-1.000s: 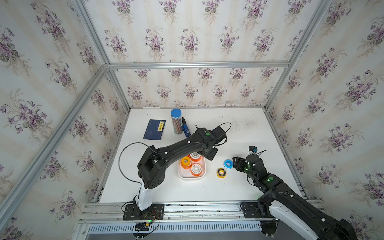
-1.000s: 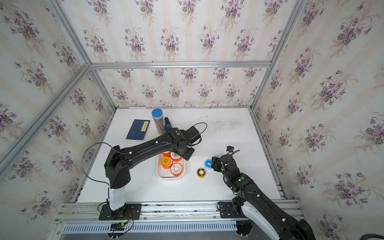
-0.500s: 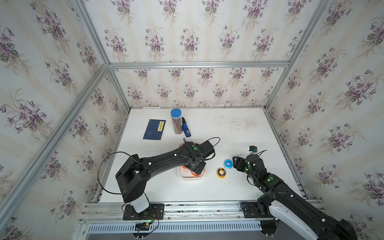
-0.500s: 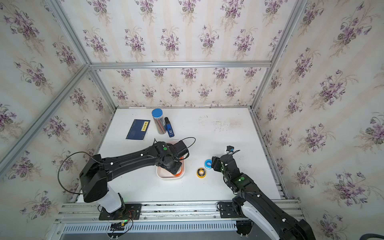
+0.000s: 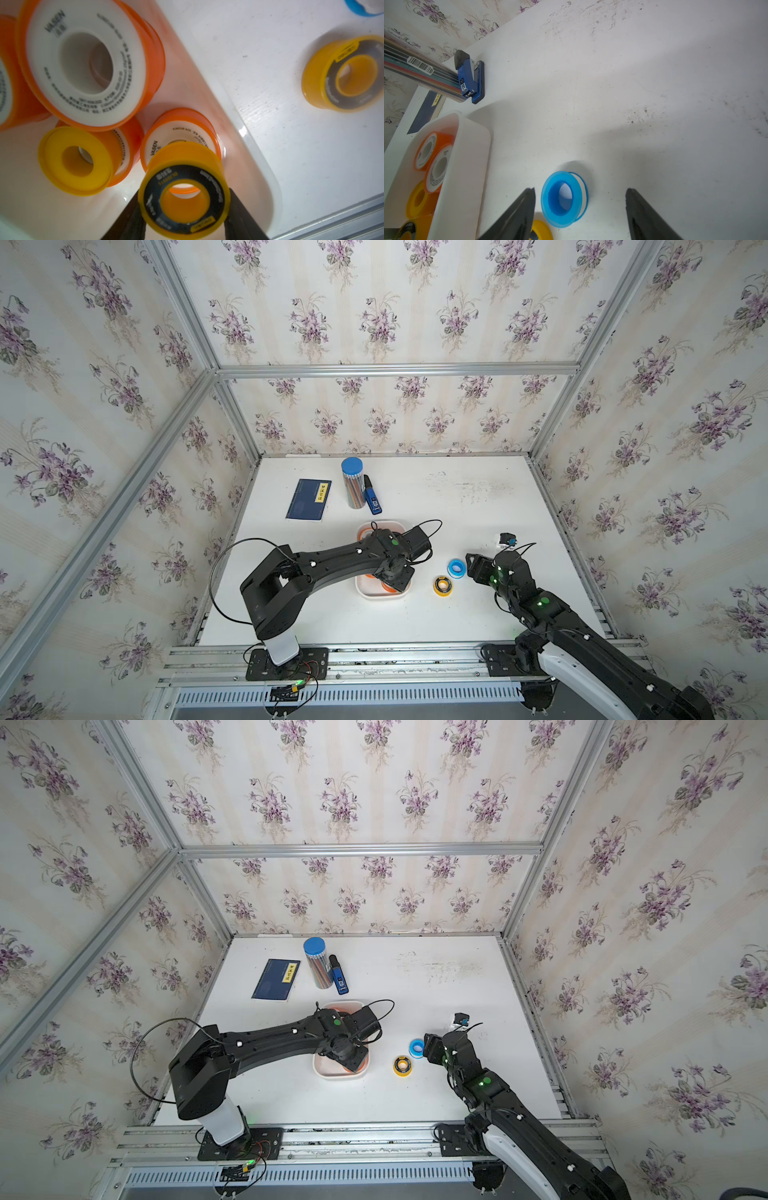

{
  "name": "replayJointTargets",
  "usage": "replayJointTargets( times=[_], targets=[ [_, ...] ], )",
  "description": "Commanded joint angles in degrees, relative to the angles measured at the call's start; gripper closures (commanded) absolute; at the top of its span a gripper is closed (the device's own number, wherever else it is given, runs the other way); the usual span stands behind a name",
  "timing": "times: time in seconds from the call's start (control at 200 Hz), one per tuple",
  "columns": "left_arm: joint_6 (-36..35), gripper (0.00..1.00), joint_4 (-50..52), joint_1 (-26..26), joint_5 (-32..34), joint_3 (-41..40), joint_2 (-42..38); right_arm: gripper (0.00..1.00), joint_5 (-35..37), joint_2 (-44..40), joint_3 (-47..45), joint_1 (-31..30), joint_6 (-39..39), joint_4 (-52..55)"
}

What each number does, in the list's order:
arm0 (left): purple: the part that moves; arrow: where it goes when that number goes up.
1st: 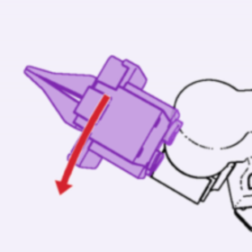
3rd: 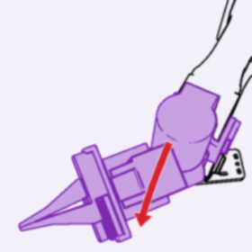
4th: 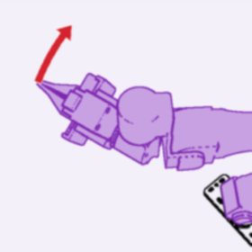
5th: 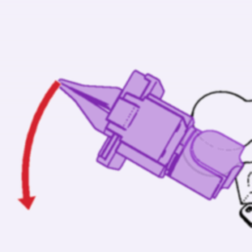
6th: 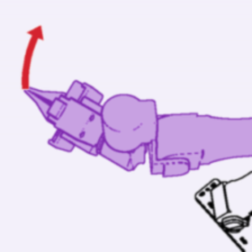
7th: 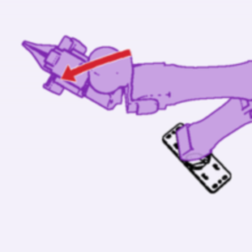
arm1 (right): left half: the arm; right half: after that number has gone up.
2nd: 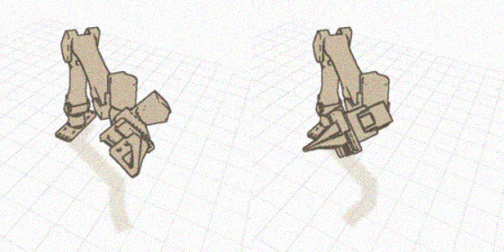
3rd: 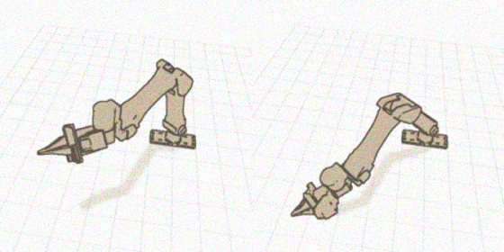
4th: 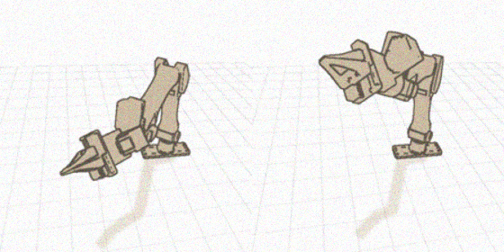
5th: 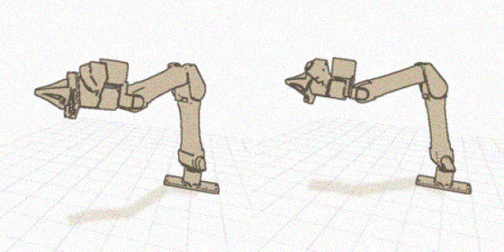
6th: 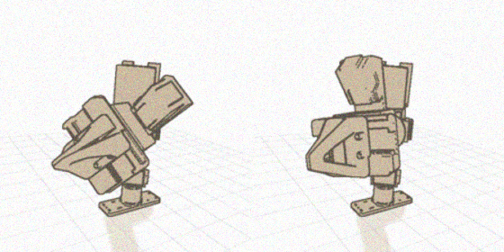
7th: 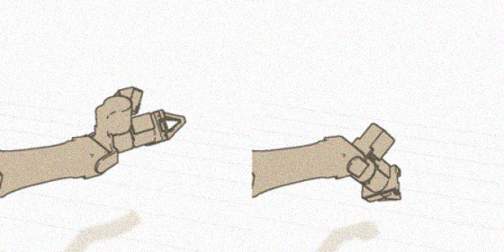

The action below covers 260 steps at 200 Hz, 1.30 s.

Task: Put the sealing tape into the storage box
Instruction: Place the sealing tape in the storage box.

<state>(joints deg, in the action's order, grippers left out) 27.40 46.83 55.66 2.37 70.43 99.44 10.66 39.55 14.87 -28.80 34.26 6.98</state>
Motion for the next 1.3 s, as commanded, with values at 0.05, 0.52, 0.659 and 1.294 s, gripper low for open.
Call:
replayJointTargets(
  times=[0.05,0.52,0.659,1.294],
  targets=[
    [-1.37,0.51,-1.20,-0.59,1.79,0.37,1.59,0.28,-0.19,-0.18,-0.15,0.06,-0.56,-1.27],
    [-1.93,0.47,-1.06,-2.13,1.41,1.00,4.74,0.28,-0.31,-1.77,-0.79,0.06,-0.60,-1.36],
    [-1.73,0.39,-1.06,-2.22,0.07,0.76,5.49,0.28,-0.33,-1.14,-0.55,0.06,-0.69,-1.36],
    [-1.16,0.28,-0.03,-2.14,-1.35,-0.54,0.86,0.28,-0.29,-0.79,-0.46,0.06,-0.64,-1.54]
  ],
)
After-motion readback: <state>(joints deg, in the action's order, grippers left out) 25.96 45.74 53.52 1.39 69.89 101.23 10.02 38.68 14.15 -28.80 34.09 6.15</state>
